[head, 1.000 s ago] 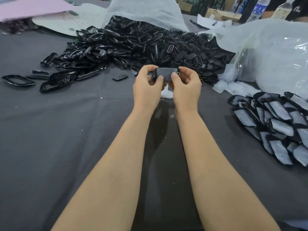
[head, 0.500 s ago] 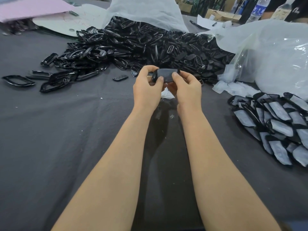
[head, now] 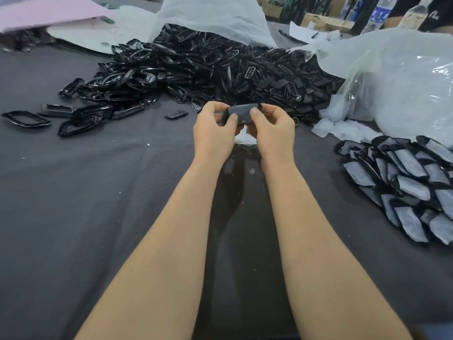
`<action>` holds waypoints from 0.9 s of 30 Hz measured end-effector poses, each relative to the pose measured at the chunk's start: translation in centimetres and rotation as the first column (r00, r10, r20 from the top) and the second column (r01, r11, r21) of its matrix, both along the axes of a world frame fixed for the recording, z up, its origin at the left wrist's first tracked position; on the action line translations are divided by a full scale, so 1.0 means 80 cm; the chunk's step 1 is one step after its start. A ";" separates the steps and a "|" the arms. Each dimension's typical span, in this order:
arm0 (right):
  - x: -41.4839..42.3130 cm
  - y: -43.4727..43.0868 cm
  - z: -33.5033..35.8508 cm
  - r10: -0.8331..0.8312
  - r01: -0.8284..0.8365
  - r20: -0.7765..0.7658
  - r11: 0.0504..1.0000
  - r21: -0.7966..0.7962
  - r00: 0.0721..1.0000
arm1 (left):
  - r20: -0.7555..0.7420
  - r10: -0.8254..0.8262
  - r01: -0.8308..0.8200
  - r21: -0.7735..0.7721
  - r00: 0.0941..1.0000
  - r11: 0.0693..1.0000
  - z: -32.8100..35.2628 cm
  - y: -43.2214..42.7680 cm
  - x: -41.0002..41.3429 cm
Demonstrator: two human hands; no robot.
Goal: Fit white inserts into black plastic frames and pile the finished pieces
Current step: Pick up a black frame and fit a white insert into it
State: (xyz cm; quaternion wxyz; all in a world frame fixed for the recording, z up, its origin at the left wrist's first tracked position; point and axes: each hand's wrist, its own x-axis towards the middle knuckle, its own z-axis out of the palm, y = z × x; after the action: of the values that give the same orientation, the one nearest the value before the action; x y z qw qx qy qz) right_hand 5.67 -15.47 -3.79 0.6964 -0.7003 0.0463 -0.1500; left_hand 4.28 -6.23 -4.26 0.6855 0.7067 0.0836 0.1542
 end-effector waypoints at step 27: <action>-0.001 0.000 0.000 0.023 -0.022 0.008 0.986 -0.165 1.000 | -0.045 -0.078 0.079 0.013 0.996 0.997 0.001 0.002 -0.001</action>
State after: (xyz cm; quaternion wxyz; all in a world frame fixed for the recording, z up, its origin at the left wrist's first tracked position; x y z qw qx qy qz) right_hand 5.58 -15.46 -3.77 0.6378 -0.7554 0.0226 -0.1487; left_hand 4.16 -6.10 -4.20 0.6835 0.7179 0.0700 0.1120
